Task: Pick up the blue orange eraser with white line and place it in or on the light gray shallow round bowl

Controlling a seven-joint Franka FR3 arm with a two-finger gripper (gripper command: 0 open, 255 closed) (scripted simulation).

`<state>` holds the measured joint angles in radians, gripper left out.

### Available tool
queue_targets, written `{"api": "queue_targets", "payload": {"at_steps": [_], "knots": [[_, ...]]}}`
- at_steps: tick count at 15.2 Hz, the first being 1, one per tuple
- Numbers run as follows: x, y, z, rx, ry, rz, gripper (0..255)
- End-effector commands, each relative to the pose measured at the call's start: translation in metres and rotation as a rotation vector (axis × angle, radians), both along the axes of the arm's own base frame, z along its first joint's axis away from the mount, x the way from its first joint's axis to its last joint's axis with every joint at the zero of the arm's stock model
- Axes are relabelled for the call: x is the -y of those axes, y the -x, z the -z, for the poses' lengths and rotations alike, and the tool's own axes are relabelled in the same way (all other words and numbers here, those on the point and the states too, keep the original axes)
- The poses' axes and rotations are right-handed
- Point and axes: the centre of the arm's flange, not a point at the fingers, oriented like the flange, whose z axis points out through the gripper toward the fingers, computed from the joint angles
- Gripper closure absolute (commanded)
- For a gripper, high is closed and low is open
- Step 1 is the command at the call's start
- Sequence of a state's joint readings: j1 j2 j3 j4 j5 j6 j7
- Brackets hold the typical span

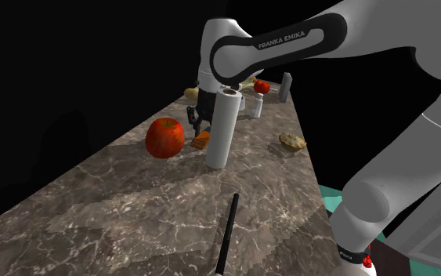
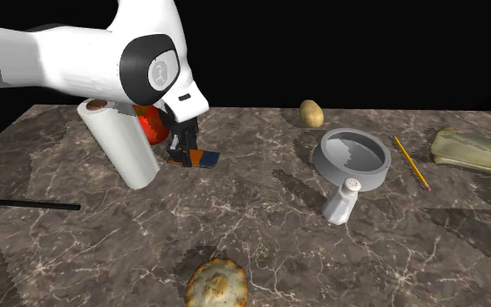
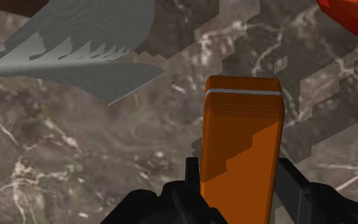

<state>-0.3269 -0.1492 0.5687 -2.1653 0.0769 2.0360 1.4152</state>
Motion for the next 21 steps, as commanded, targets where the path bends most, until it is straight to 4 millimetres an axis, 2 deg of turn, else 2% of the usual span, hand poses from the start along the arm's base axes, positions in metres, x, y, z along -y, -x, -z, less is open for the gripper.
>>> {"api": "queue_targets", "payload": {"at_steps": [1, 5, 21], "knots": [[0.0, 0.0, 0.001, -0.003, 0.0, 0.0, 255], [0.0, 0.0, 0.002, -0.003, 0.0, 0.0, 255], [0.0, 0.0, -0.083, -0.003, 0.0, 0.0, 255]]}}
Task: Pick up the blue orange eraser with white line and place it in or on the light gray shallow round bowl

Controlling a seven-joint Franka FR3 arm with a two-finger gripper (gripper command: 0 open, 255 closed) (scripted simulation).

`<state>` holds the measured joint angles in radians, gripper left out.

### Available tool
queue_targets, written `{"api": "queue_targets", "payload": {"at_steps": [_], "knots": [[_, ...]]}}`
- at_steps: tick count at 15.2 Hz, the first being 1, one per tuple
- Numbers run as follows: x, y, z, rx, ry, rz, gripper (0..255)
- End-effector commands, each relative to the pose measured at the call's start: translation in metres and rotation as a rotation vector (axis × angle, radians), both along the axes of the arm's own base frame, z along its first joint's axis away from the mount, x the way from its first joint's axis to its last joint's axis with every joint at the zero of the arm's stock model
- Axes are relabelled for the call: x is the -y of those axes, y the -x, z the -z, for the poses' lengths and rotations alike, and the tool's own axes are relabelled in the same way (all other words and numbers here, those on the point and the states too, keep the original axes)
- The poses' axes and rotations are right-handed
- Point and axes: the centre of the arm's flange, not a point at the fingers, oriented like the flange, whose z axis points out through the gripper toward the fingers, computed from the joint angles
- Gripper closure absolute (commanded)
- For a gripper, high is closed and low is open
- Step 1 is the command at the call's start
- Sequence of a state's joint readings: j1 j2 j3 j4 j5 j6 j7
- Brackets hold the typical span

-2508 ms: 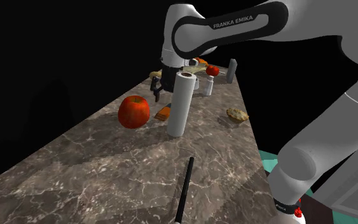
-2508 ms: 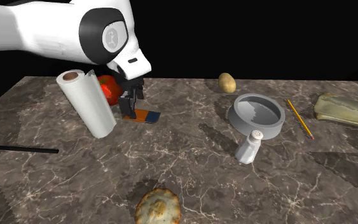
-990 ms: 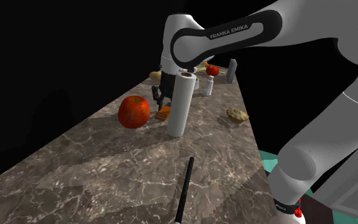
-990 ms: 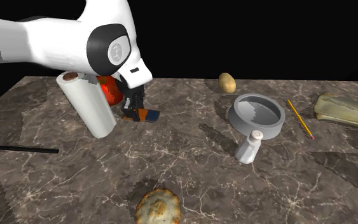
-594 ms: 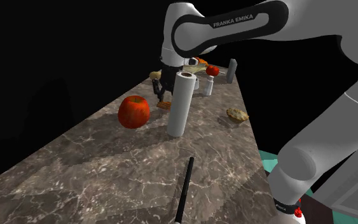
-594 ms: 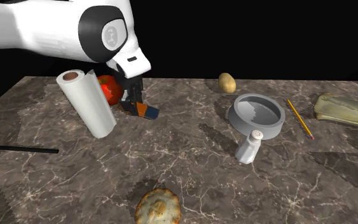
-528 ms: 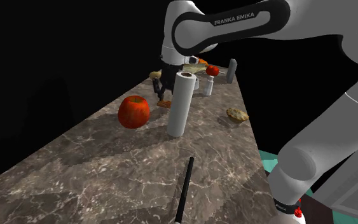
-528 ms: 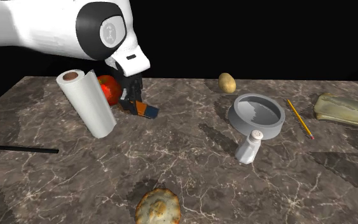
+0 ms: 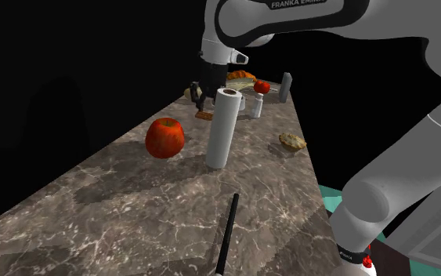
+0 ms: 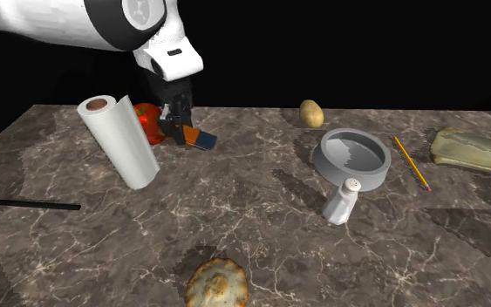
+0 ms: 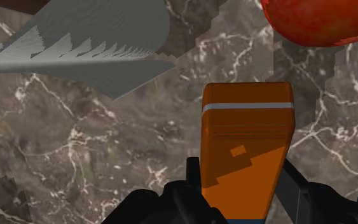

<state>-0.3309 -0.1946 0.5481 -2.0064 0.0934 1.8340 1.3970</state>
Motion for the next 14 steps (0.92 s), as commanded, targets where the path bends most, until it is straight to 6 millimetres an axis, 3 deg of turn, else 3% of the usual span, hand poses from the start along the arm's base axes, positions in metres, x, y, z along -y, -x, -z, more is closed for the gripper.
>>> {"api": "queue_targets", "payload": {"at_steps": [1, 7, 14], "knots": [[-0.001, 0.0, -0.011, 0.0, 0.0, 0.0, 255], [-0.001, 0.0, -0.041, 0.0, 0.0, 0.0, 255], [0.083, -0.04, -0.042, 0.0, 0.0, 0.0, 255]]}}
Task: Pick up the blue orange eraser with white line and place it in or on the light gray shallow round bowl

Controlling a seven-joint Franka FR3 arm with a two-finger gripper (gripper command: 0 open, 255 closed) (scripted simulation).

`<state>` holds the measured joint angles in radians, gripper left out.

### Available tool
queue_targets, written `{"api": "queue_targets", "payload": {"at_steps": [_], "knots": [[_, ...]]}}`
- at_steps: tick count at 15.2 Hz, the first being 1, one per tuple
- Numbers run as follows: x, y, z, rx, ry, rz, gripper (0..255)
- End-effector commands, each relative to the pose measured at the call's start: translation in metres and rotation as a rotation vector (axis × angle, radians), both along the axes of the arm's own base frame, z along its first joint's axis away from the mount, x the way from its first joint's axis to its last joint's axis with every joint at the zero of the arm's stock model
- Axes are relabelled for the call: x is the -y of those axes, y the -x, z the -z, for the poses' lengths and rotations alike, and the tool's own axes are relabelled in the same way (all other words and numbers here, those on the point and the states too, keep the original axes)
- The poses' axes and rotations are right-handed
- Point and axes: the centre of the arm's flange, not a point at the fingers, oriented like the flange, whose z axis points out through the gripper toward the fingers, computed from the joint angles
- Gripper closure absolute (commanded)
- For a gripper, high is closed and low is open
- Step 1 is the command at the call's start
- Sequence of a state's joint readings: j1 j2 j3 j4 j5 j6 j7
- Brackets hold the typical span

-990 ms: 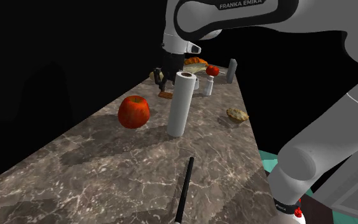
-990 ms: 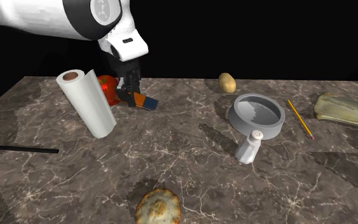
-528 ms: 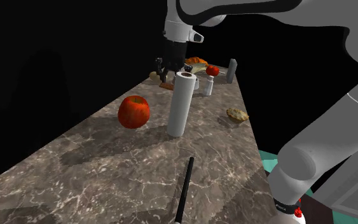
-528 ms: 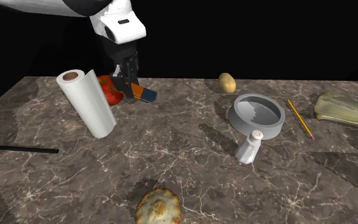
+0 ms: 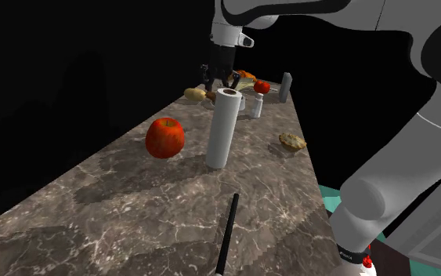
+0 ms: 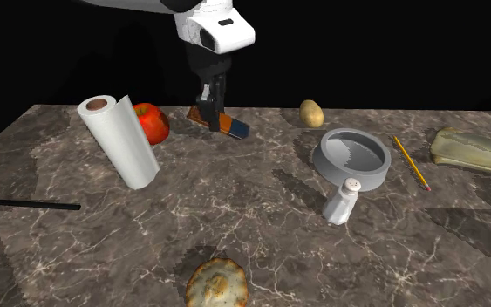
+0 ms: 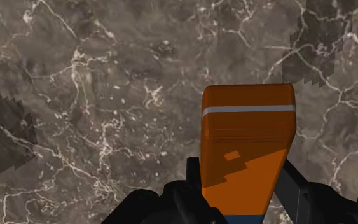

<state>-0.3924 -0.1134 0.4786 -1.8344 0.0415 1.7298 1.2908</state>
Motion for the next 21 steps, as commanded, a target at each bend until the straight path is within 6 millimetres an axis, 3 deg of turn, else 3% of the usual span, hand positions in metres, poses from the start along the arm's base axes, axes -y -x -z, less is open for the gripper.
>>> {"api": "queue_targets", "payload": {"at_steps": [1, 21], "knots": [[0.023, -0.01, -0.002, 0.0, 0.0, -0.001, 255], [0.262, -0.123, -0.006, 0.0, 0.0, -0.001, 255]]}}
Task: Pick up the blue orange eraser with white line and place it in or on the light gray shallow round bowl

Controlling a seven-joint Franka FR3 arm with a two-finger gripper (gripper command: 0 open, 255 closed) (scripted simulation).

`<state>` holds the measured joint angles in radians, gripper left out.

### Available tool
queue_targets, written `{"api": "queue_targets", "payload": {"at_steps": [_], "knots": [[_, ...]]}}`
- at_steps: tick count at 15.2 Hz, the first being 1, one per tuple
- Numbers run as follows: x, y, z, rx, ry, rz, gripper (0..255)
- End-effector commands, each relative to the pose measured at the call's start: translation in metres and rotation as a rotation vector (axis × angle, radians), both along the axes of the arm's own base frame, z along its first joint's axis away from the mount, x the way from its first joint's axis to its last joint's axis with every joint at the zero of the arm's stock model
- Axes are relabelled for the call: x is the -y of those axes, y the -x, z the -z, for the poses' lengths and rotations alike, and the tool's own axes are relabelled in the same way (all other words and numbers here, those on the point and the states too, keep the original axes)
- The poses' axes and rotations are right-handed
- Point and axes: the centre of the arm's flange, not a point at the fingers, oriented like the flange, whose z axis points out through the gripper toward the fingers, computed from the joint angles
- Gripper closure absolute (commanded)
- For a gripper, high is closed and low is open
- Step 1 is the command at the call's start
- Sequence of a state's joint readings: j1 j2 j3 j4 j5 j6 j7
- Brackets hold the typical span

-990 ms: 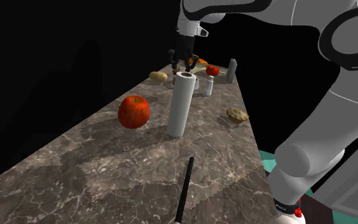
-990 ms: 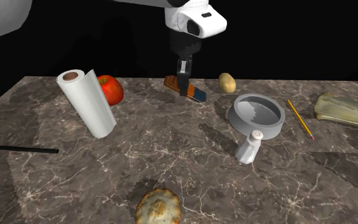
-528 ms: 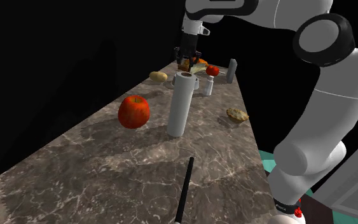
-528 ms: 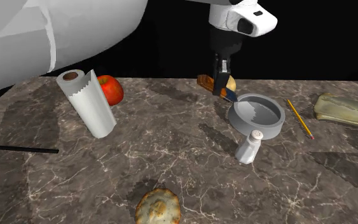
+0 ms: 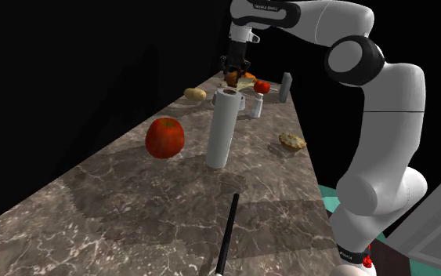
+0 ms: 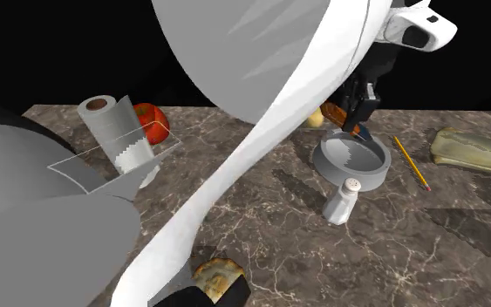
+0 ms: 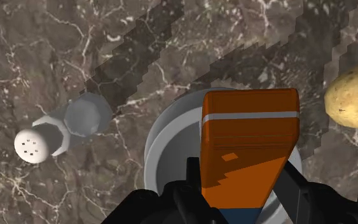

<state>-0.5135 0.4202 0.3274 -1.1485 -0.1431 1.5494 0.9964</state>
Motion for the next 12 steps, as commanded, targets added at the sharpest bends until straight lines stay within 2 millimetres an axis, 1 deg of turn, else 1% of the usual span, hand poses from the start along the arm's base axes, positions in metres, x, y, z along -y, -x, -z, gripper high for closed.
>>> {"api": "queue_targets", "payload": {"at_steps": [1, 2, 12], "knots": [[0.026, -0.011, -0.001, 0.0, 0.0, 0.001, 255], [0.037, -0.017, -0.001, 0.0, 0.0, 0.001, 255], [0.037, -0.017, 0.052, 0.0, 0.0, 0.001, 255]]}}
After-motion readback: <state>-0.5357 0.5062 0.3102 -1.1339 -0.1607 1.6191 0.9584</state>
